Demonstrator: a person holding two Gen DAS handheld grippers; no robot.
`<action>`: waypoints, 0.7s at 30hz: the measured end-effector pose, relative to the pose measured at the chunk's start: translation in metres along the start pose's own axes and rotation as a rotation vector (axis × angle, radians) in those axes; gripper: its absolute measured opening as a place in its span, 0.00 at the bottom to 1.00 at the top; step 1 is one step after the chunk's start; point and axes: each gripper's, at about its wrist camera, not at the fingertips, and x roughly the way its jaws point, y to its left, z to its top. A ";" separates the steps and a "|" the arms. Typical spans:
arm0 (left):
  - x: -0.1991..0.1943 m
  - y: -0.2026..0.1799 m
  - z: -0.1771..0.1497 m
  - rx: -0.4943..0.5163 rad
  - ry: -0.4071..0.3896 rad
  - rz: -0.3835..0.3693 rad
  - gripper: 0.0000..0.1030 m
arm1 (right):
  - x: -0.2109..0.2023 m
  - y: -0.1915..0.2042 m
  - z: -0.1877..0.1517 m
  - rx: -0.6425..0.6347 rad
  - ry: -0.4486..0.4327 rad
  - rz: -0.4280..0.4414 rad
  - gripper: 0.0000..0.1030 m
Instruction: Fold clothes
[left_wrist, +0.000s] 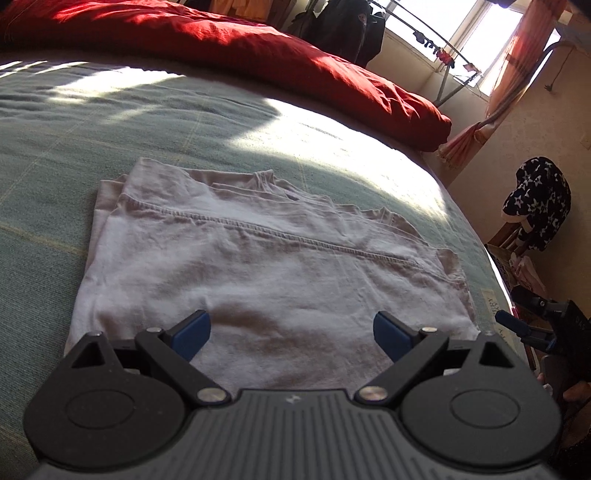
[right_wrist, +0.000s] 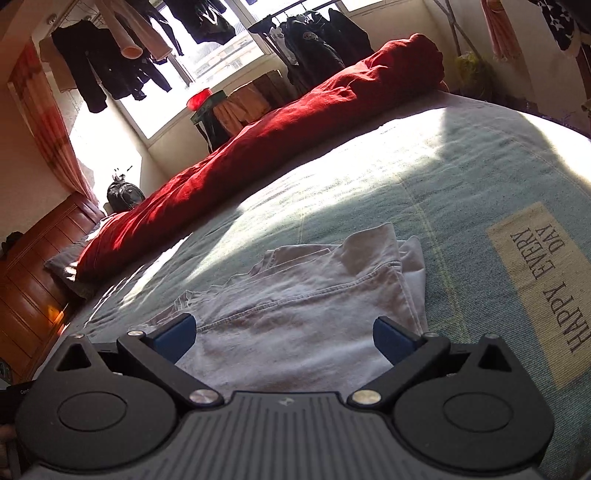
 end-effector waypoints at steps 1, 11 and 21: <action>-0.001 -0.003 -0.002 0.016 0.000 0.006 0.92 | 0.003 -0.002 0.005 0.004 -0.002 0.002 1.00; 0.001 0.001 -0.002 0.017 -0.004 0.043 0.92 | 0.096 -0.037 0.069 0.101 0.143 0.144 1.00; 0.005 0.020 0.008 -0.032 -0.056 0.030 0.92 | 0.078 -0.037 0.058 0.088 0.011 -0.097 1.00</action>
